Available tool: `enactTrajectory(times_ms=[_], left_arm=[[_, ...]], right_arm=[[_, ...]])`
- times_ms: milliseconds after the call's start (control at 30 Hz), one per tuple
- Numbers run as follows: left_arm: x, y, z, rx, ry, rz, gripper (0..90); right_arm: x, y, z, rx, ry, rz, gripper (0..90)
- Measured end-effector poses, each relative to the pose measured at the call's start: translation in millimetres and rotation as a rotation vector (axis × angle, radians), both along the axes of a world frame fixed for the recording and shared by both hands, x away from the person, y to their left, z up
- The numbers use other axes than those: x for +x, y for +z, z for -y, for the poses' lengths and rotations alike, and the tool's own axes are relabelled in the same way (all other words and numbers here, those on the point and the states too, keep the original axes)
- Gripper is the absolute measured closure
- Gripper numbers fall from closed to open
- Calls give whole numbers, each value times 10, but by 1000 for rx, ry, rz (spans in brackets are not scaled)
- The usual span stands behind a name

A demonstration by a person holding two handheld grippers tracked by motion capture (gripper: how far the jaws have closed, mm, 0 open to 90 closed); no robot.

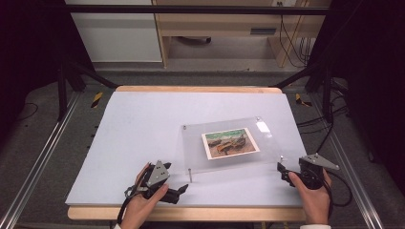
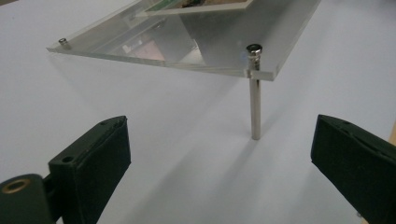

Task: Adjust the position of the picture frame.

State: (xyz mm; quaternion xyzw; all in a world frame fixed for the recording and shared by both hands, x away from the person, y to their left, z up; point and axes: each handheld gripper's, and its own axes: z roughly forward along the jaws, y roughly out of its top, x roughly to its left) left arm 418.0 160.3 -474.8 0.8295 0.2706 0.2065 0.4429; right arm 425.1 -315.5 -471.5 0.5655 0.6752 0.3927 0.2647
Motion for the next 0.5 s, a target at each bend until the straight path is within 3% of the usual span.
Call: enactTrajectory(times_ms=[133, 233, 400, 500], left_arm=[[2, 14, -26, -47, 14, -7, 41], [-9, 14, -13, -97, 1, -60, 38], [-31, -34, 80, -72, -11, -86, 46], [-35, -54, 139, -85, -4, -89, 77]], right_arm=[[-5, 15, -29, -5, 16, 16, 138], [-6, 17, -42, -6, 16, 21, 165], [-7, 12, -53, 2, 26, 15, 200], [-1, -2, -71, 1, 37, 11, 238]])
